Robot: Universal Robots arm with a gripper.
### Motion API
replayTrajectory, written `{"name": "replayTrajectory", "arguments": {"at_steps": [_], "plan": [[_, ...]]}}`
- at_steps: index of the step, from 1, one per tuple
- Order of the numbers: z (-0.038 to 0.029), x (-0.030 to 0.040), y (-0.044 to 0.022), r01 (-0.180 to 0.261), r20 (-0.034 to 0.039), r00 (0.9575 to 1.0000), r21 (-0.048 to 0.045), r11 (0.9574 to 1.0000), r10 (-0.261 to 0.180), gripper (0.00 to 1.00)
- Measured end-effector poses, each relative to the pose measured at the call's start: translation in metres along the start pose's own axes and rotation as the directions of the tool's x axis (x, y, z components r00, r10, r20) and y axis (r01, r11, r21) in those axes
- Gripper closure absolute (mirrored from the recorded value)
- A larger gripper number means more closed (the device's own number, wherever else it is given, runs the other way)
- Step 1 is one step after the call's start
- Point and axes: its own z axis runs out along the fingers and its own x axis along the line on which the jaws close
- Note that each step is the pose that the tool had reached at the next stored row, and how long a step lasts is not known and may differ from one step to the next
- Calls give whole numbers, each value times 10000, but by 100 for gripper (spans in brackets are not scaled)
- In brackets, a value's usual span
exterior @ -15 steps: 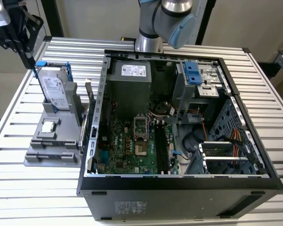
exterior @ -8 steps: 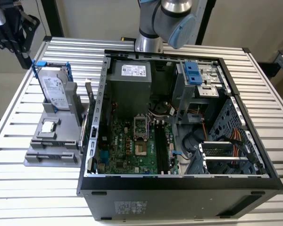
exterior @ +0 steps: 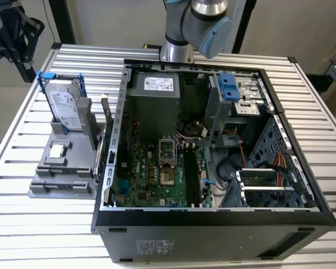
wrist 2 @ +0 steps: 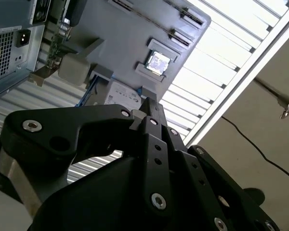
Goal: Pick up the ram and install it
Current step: 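Reach for the ram, then pick up the ram and move it above insertion slot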
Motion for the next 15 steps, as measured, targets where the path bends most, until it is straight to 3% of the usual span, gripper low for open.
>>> {"name": "replayTrajectory", "arguments": {"at_steps": [15], "plan": [[5, -76, -41, -2, -7, 10000, 0, 10000, 2, 100]]}}
